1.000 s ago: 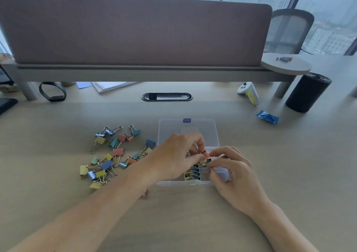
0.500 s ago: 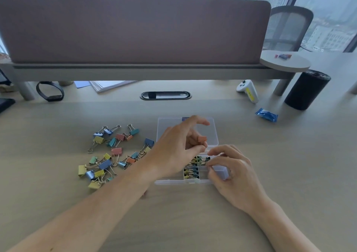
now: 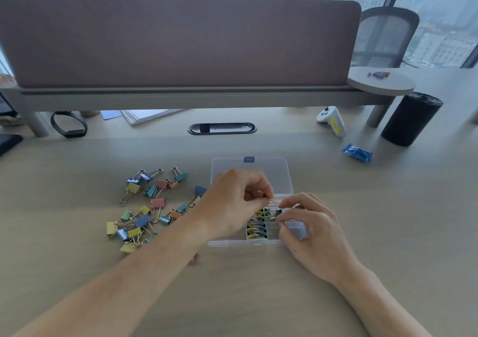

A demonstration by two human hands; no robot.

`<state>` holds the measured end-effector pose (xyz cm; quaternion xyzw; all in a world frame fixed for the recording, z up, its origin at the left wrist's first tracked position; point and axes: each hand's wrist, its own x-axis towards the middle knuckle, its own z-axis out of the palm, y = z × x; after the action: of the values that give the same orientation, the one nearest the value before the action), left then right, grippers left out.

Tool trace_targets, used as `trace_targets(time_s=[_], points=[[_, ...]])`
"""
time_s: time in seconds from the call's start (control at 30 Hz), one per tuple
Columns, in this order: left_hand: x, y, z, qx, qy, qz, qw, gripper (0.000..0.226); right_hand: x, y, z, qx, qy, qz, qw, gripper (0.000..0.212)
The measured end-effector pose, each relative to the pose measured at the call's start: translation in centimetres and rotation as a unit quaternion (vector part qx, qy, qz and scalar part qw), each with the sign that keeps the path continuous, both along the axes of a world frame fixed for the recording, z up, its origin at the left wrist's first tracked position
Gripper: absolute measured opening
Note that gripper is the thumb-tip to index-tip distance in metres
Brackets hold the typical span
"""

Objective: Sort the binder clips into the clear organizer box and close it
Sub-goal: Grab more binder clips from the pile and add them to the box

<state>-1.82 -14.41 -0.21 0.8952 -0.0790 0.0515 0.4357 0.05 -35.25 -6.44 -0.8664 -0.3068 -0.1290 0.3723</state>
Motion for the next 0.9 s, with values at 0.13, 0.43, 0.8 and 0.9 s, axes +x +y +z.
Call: trace_targets(time_s=[0.13,0.43,0.8,0.9], points=[[0.0,0.4,0.3,0.004,0.019,0.016,1.0,0.01,-0.1,0.1,0.1,-0.003,0.002,-0.003,1.0,0.011],[-0.1,-0.4,-0.2,0.024,0.016,-0.002,1.0,0.011,0.3,-0.1,1.0,-0.039,0.013,0.001,0.999,0.015],[-0.5,-0.5,-0.8,0.104,0.003,-0.053,0.993,0.008,0.3,-0.2,1.0,-0.022,0.011,0.011,1.0,0.027],[-0.4,-0.6,-1.0,0.145,-0.021,-0.059,0.987,0.01,0.3,-0.3,0.9,-0.015,0.007,0.012,1.0,0.029]])
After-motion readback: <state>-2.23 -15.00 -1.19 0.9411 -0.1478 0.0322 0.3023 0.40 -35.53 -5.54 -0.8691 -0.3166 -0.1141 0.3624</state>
